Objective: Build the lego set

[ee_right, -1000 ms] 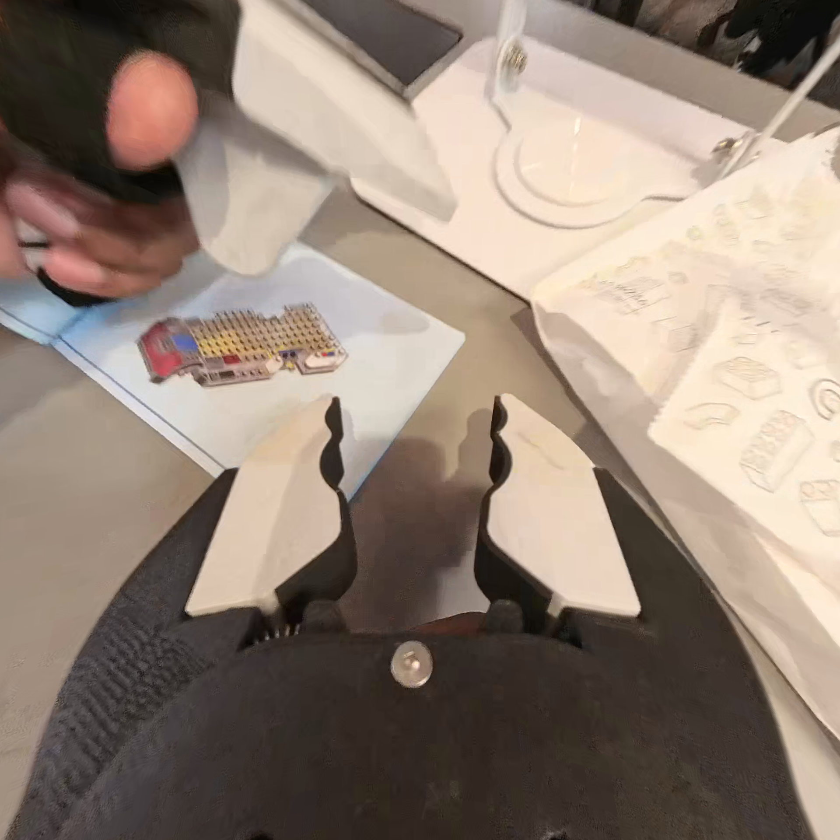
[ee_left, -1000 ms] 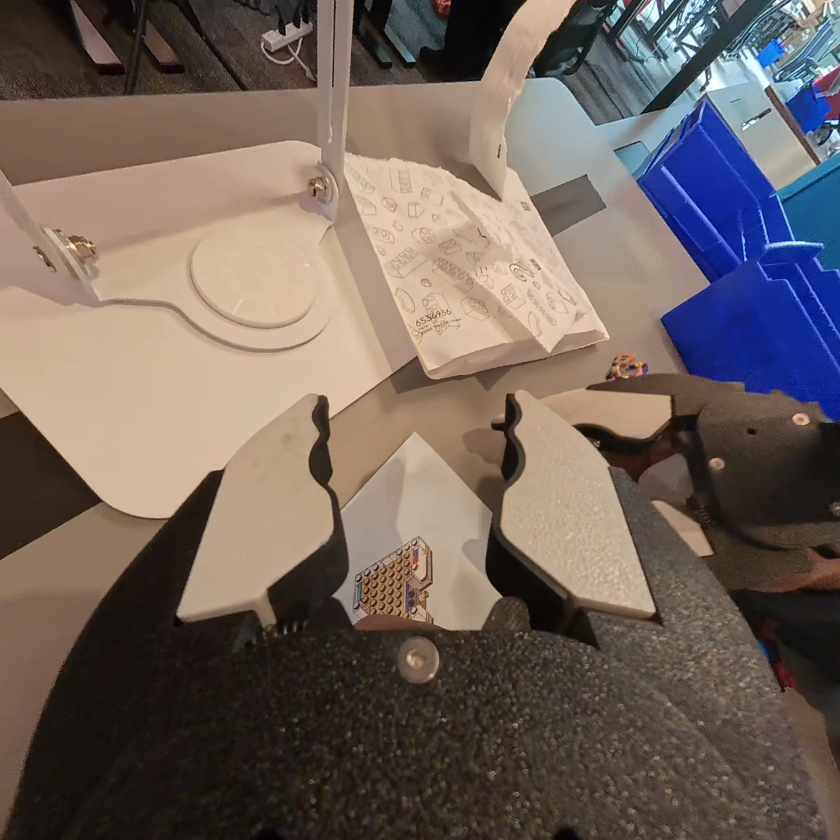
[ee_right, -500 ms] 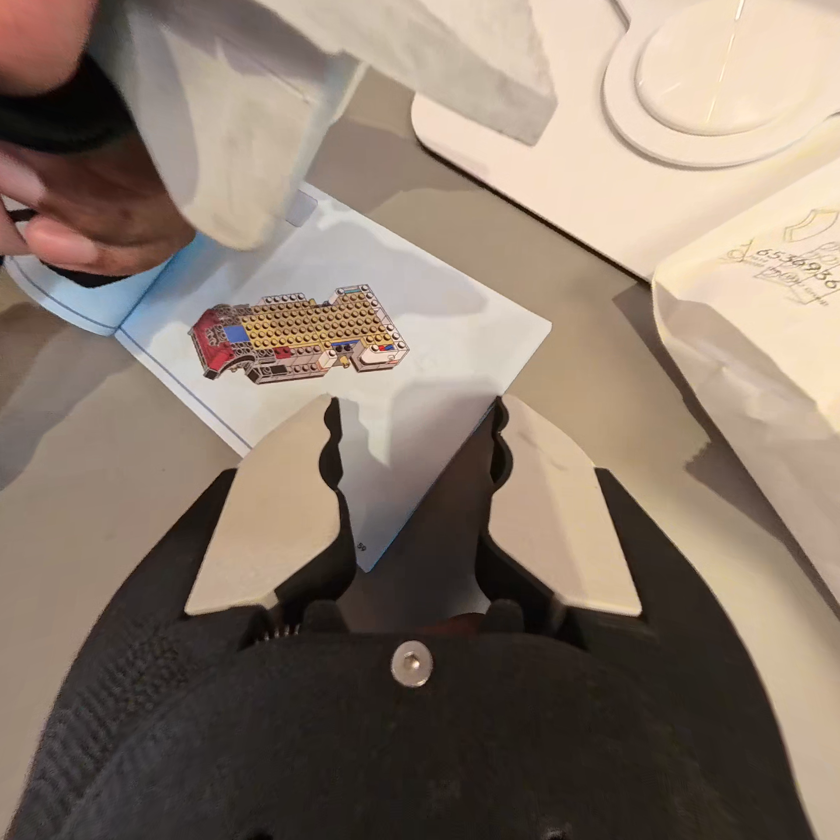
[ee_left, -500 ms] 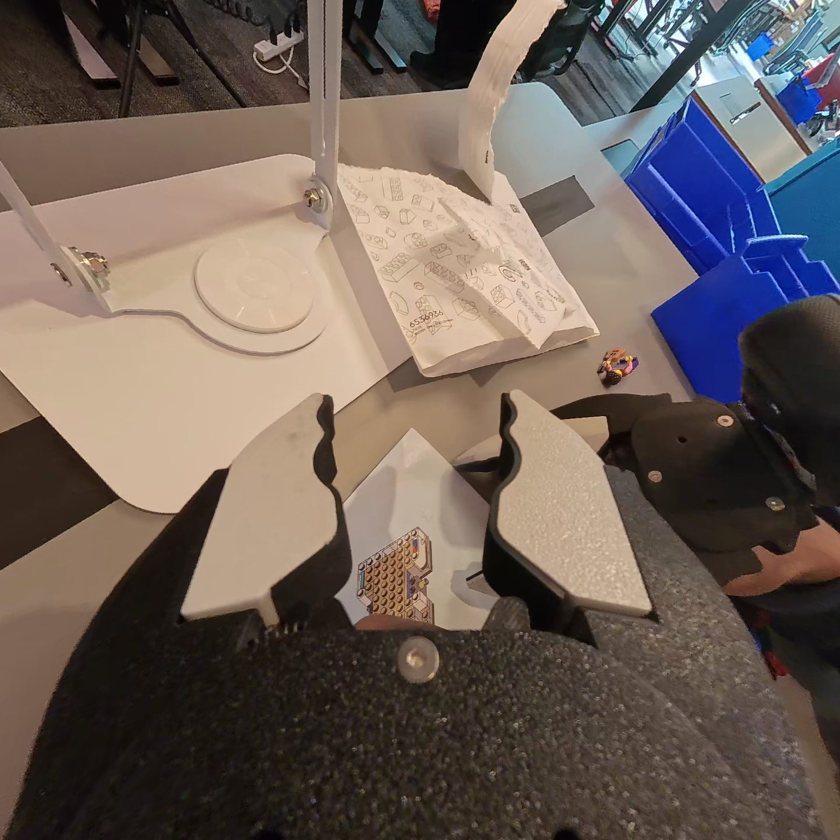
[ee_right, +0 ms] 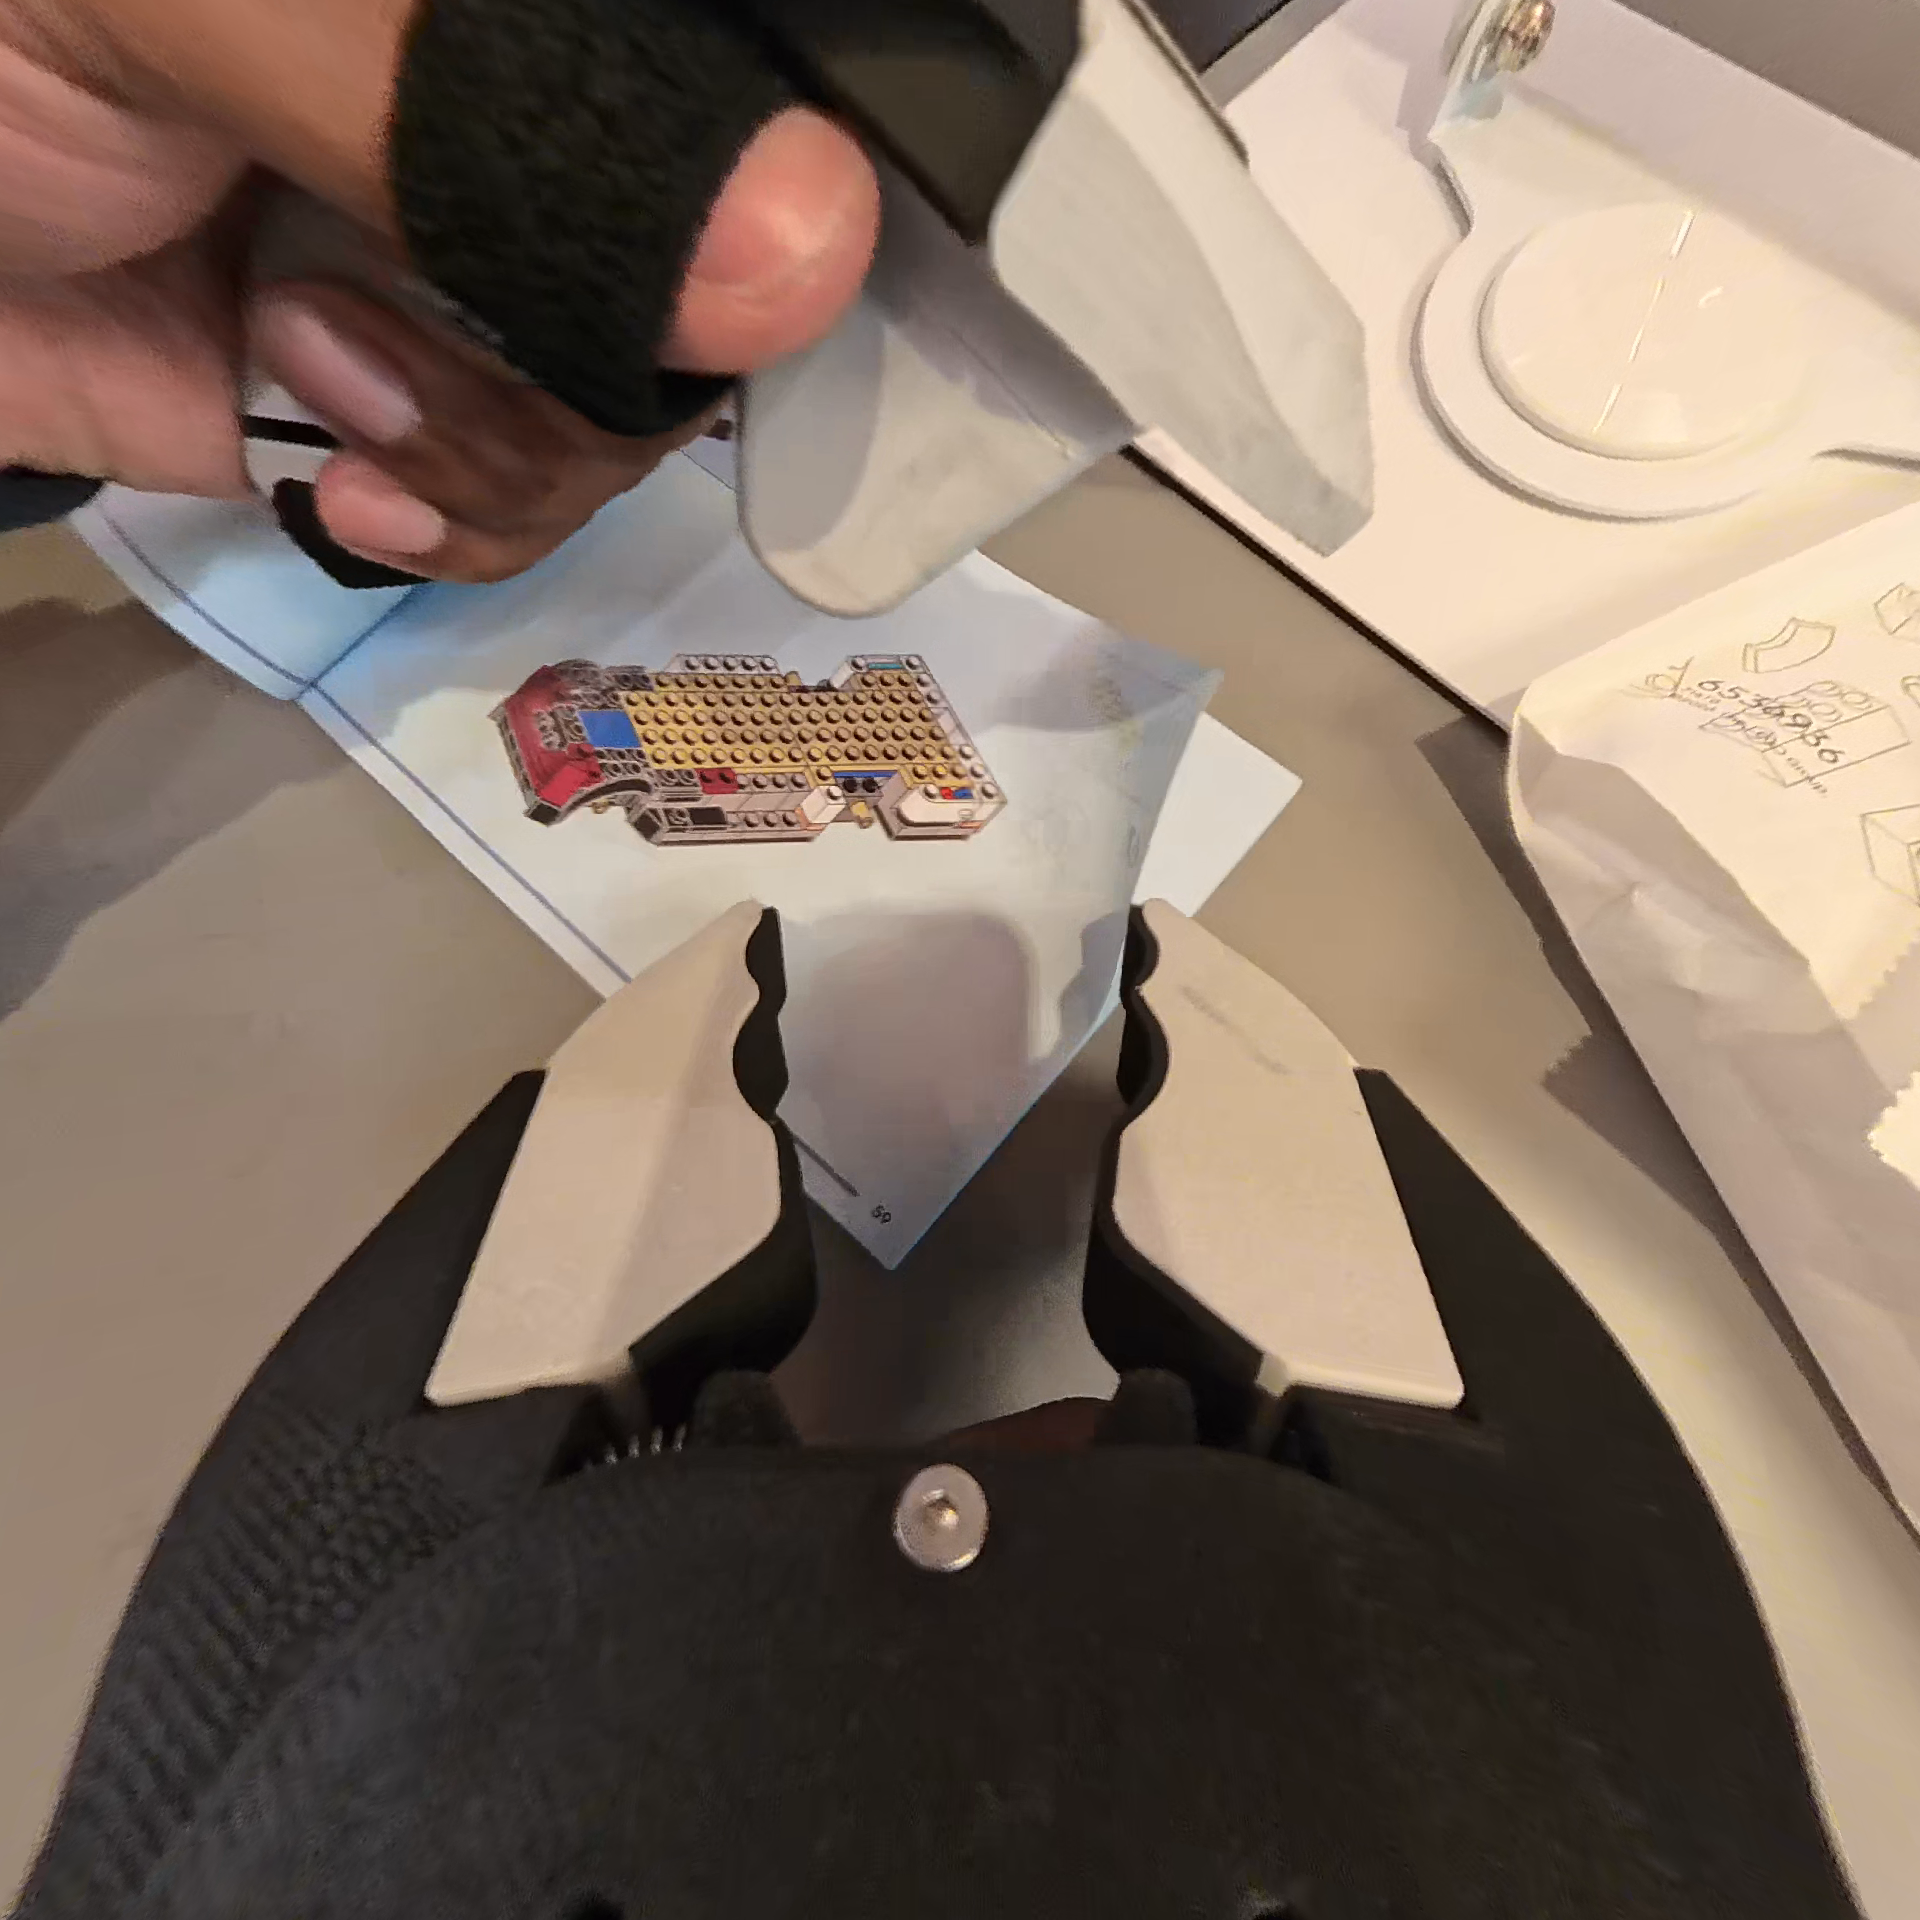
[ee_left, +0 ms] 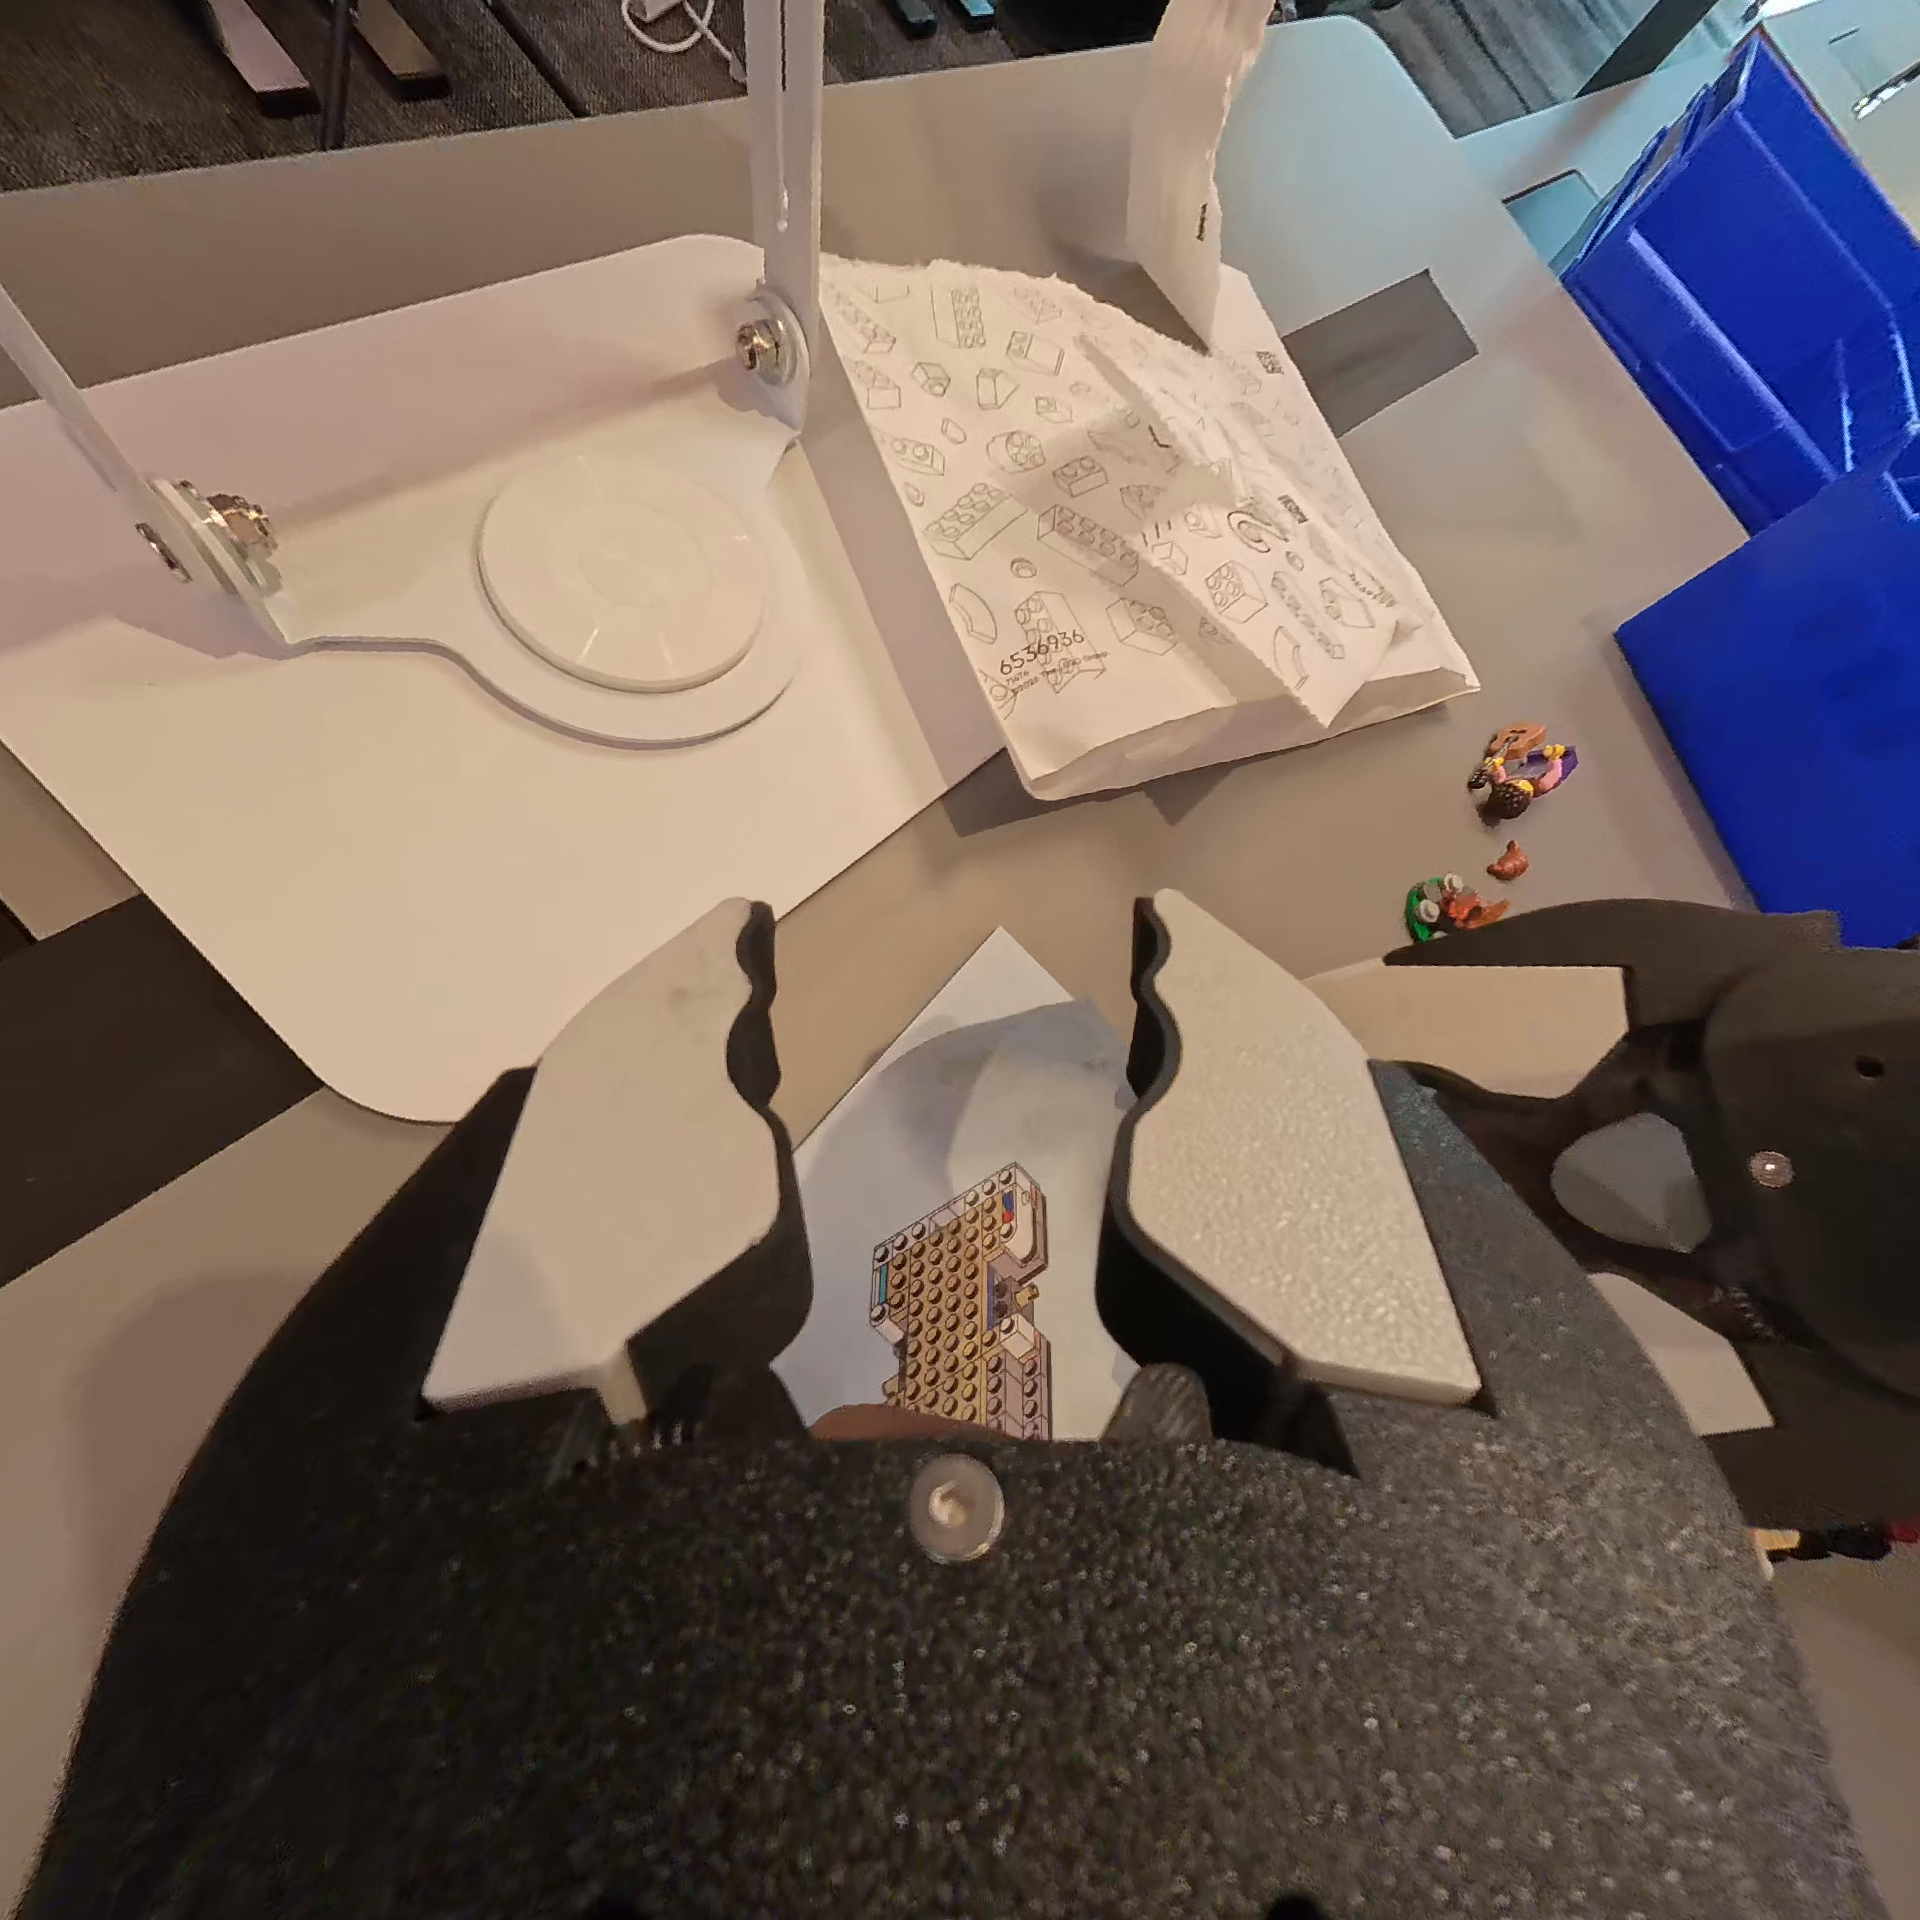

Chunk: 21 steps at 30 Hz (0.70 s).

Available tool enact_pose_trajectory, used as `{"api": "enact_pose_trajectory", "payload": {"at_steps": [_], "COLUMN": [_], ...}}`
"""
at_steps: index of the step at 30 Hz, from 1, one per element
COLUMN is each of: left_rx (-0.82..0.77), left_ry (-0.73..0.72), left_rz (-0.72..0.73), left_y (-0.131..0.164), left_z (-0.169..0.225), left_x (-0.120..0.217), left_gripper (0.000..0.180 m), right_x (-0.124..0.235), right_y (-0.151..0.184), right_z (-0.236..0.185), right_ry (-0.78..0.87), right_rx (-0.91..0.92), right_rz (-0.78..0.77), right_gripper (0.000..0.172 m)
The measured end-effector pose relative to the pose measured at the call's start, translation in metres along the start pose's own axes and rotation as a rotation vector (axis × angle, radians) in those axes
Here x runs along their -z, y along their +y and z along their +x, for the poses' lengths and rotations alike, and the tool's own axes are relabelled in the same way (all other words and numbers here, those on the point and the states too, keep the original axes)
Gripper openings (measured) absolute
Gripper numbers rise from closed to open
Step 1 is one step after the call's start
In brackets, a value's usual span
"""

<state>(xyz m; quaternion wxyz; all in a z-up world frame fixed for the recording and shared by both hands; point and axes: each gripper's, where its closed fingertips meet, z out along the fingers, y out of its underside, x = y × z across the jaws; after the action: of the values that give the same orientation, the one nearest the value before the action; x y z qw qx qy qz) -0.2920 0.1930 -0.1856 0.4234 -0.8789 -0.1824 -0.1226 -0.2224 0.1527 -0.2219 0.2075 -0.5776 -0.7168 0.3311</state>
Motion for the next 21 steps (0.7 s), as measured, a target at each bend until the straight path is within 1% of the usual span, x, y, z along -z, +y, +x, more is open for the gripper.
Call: {"api": "enact_pose_trajectory", "payload": {"at_steps": [1, 3, 7, 9, 13, 17, 21], "left_rx": [-0.001, -0.017, -0.105, -0.110, -0.021, 0.072, 0.167], "left_ry": [-0.008, -0.031, -0.115, -0.133, -0.063, -0.034, 0.056], "left_rz": [-0.007, -0.027, -0.080, -0.081, -0.054, 0.003, 0.034], "left_y": [0.001, 0.003, 0.007, 0.009, 0.021, 0.028, 0.031], "left_z": [-0.001, -0.003, -0.007, -0.007, 0.001, 0.001, 0.014], "left_x": [0.000, 0.003, 0.015, 0.020, 0.021, 0.028, 0.031], "left_gripper": [0.065, 0.063, 0.058, 0.058, 0.058, 0.059, 0.058], "right_x": [0.001, 0.003, 0.003, 0.002, 0.001, 0.000, 0.000], "right_y": [-0.001, -0.003, -0.005, -0.005, -0.005, -0.005, -0.005], "right_z": [-0.002, -0.003, -0.006, -0.008, -0.012, -0.015, -0.017], "right_ry": [-0.006, -0.010, -0.017, -0.020, -0.023, -0.023, -0.024], "right_rx": [0.004, 0.005, 0.011, 0.016, 0.039, 0.047, 0.056], "right_rz": [0.008, 0.015, 0.020, 0.018, 0.015, 0.013, 0.012], "right_gripper": [0.062, 0.061, 0.061, 0.061, 0.061, 0.061, 0.061]}}
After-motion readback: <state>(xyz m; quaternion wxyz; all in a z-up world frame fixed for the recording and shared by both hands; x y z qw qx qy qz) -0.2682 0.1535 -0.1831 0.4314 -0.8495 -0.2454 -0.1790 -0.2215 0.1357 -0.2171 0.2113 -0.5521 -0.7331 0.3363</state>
